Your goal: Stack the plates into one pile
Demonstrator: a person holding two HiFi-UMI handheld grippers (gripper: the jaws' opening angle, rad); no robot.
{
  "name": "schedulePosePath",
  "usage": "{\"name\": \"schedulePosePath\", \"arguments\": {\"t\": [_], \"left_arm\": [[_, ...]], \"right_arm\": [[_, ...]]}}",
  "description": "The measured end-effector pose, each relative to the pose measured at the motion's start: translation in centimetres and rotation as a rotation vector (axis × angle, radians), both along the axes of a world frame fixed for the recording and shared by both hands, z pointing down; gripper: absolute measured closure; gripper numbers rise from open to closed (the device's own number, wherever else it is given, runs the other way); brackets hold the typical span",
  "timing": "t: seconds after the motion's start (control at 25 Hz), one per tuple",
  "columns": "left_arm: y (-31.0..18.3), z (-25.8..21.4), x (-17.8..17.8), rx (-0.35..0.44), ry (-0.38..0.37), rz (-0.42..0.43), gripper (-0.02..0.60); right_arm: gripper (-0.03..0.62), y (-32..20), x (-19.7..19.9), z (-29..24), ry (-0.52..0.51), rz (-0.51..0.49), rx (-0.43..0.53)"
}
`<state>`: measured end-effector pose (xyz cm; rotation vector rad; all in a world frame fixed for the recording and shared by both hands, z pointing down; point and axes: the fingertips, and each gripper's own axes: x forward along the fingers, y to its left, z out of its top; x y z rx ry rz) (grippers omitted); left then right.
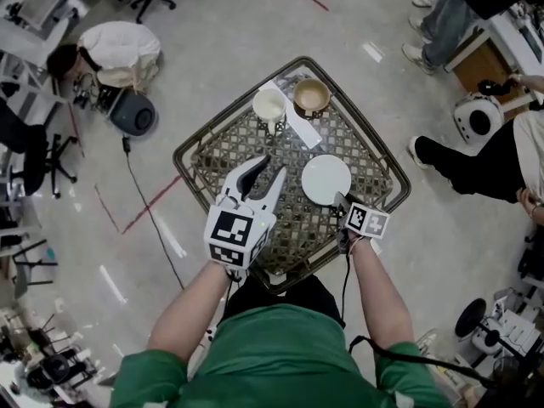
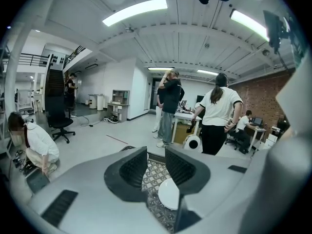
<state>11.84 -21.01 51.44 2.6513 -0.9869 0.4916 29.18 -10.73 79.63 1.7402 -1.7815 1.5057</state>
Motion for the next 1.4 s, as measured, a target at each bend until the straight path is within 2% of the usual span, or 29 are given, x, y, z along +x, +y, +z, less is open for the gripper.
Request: {"name": "schedulePosePath", "arguments": {"t": [0.12, 0.16, 0.28, 0.4, 0.56, 0.72, 0.96, 1.08, 1.2, 1.4], "left_arm": [[0.1, -0.3, -0.8, 0.004, 0.004, -0.003, 0.456], [0.2, -0.5, -1.1, 0.008, 0.007, -0.004, 0.456], [0.3, -1.4, -2.0, 0.022, 0.017, -0.012, 0.456], [0.4, -2.4, -3.5, 0.039, 0.03, -0.026, 0.456], [0.4, -4.2, -5.4, 0.075, 0.058, -0.031, 0.456], [0.5, -6.3, -7.8, 0.11, 0.082, -0.042, 0.456], [-0.5, -10.6, -10.3, 0.18, 0.135, -0.049, 0.456], [-0.4, -12.5, -11.6, 0.205, 0.161, -0.04, 0.456], [0.3, -14.1, -13.0, 0.233, 0.188, -0.029, 0.456], [1.7, -16.1, -15.2, 0.269, 0.228, -0.012, 0.456]], "right_arm": [[0.373, -0.2, -0.7, 0.0, 0.167, -0.109, -0.049], [0.368, -0.2, -0.6, -0.1, 0.208, -0.119, -0.059], [0.35, -0.1, 0.0, -1.1, 0.282, -0.082, -0.057], [0.35, -0.3, 0.4, -3.5, 0.34, -0.033, -0.007], [0.352, -1.8, 0.4, -8.8, 0.409, 0.009, 0.118], [0.395, -3.0, -1.5, -15.2, 0.434, 0.018, 0.244], [0.424, -4.8, -3.8, -25.4, 0.497, 0.018, 0.421], [0.45, -4.8, -5.6, -30.6, 0.524, 0.026, 0.507], [0.504, -4.0, -8.1, -35.5, 0.554, 0.036, 0.607], [0.51, -2.1, -12.6, -42.5, 0.63, 0.006, 0.764]]}}
